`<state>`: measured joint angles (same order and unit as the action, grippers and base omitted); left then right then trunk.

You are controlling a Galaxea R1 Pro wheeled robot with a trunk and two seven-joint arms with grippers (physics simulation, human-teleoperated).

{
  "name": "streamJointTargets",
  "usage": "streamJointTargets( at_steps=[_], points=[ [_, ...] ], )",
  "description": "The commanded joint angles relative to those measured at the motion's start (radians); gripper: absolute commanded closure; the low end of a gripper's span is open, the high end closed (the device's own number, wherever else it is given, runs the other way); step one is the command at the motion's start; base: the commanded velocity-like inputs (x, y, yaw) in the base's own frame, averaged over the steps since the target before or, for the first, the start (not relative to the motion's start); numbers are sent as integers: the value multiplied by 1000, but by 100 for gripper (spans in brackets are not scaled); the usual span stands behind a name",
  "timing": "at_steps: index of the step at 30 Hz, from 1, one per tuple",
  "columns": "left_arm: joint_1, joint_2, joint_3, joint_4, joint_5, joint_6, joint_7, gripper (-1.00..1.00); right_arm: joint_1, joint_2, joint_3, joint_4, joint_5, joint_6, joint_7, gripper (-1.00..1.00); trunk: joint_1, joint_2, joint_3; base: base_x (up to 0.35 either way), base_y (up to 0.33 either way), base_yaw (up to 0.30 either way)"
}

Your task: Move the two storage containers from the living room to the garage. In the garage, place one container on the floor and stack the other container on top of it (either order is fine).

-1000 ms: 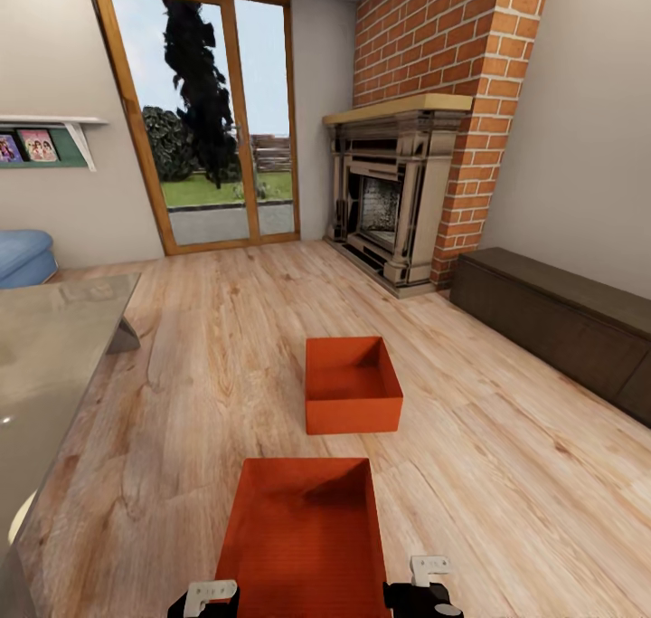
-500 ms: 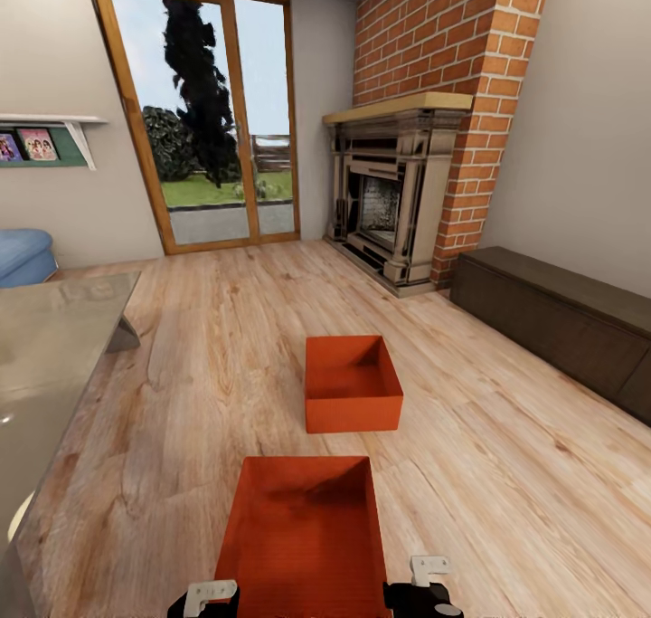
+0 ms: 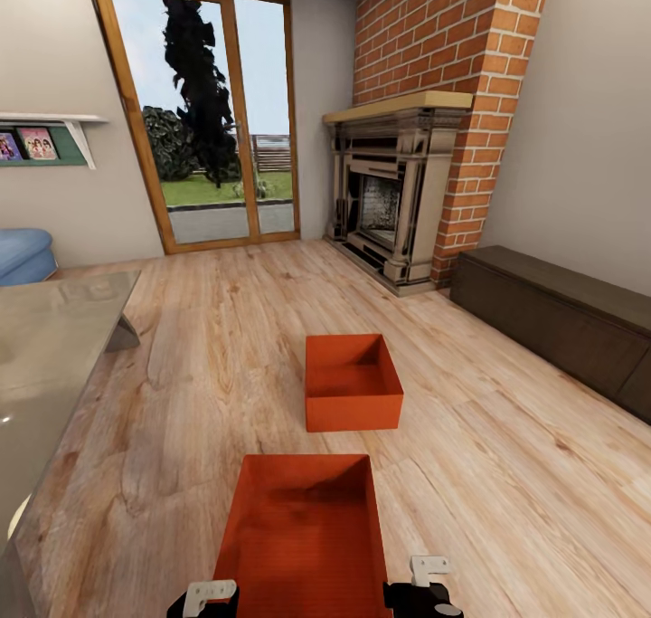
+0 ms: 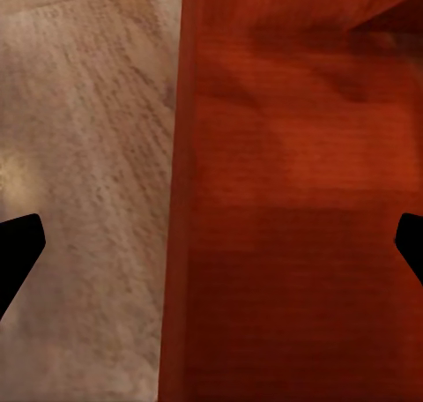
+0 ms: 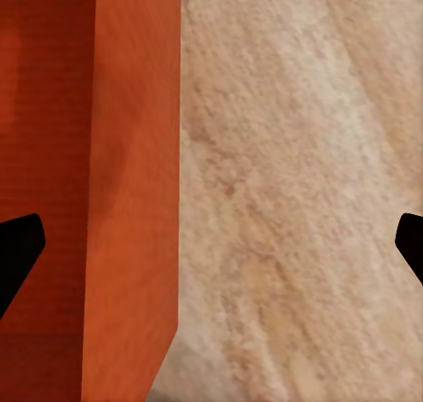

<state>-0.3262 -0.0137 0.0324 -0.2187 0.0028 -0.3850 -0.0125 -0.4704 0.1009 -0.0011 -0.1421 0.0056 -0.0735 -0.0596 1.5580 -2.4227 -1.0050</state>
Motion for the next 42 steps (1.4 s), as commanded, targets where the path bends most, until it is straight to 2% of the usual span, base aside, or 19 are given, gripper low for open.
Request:
streamJointTargets(
  at_steps=[1,12,28,34,42],
  points=[
    [-1,0,3,1,0,-3,-1,-100,-1,0,0,1,0,-3,-3,-100,0,0,-1,0,0,0],
    [-1,11,5,1,0,-3,-1,-100,-1,0,0,1,1,-3,-3,-100,0,0,-1,0,0,0],
    [-1,15,6,1,0,-2,-1,-100,-1,0,0,1,1,-3,-3,-100,0,0,-1,0,0,0],
    [-1,15,6,1,0,-2,-1,-100,-1,0,0,1,1,-3,-3,-100,23,-42,-20,0,0,0],
    [-1,15,6,1,0,-2,-1,-100,-1,0,0,1,1,-3,-3,-100,23,-42,-20,0,0,0]
  ],
)
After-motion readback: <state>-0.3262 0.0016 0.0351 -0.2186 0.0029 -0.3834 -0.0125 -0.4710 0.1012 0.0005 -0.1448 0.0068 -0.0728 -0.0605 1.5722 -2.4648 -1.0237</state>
